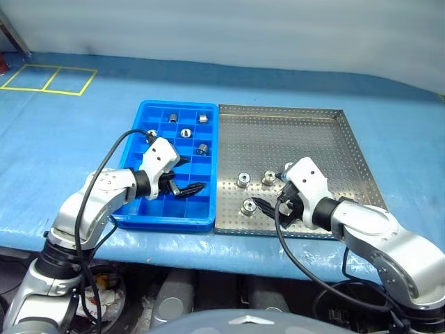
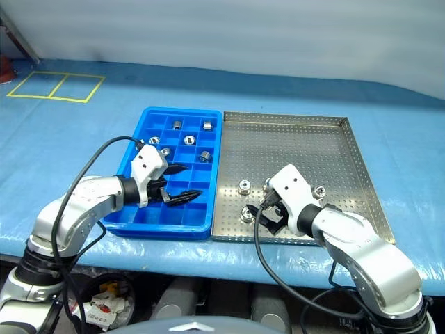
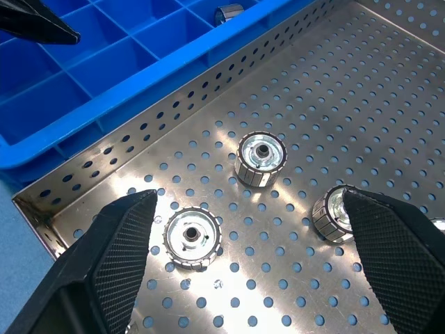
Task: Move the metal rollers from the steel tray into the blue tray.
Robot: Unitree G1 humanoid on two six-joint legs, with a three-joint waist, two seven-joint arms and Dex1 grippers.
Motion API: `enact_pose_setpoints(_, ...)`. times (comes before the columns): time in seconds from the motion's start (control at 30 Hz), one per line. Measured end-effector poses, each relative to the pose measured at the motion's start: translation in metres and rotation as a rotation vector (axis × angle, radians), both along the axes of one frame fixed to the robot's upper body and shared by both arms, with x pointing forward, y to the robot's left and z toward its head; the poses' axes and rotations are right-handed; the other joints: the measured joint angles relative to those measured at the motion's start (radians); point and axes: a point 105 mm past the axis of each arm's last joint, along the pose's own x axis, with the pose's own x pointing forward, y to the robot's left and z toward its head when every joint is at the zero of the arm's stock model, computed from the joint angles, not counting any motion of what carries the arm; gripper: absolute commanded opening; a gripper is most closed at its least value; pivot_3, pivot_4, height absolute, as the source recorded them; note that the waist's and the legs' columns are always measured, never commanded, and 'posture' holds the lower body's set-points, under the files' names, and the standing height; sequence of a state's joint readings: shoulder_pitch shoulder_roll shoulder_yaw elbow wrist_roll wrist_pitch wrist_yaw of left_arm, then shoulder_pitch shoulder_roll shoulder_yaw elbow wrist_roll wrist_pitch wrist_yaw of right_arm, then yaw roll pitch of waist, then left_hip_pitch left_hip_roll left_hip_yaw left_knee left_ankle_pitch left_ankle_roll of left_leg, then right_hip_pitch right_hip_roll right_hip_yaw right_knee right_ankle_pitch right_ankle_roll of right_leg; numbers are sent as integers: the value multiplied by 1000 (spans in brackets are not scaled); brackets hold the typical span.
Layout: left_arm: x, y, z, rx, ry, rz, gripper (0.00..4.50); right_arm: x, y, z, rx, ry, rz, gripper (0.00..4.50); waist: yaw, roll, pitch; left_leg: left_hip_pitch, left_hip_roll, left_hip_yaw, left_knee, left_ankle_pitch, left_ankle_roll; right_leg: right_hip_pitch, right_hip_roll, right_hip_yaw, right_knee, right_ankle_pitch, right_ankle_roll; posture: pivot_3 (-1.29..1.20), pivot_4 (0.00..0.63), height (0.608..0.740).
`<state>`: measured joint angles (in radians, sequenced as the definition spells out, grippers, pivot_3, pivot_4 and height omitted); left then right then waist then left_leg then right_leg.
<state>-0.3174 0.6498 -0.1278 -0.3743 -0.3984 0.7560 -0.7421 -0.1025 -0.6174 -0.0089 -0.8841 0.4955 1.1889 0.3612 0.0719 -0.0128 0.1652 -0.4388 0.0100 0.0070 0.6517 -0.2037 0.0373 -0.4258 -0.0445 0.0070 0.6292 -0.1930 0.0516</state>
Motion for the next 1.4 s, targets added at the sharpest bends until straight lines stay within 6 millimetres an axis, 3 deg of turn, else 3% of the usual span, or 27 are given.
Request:
enact_pose_setpoints(1.03,-2,-9,5,8,-6,-72,4463,0,0,-2,13,-2,-28,4500,-2,0,0,0,0,0,1,0,0,0,0,0,1,0,0,159,150,740)
enact_pose_setpoints(1.23,3,-27,19,36,-45,-165,4463,-2,0,-3,14,-2,-34,4500,0,0,0,0,-1,0,3,0,1,2,0,0,1,0,1,128,150,740)
enact_pose_setpoints(1.4,19,-50,22,88,-66,-230,4463,-6,-3,-7,19,5,-68,4500,-5,0,0,0,-1,0,6,-1,2,2,1,0,1,1,2,82,150,740)
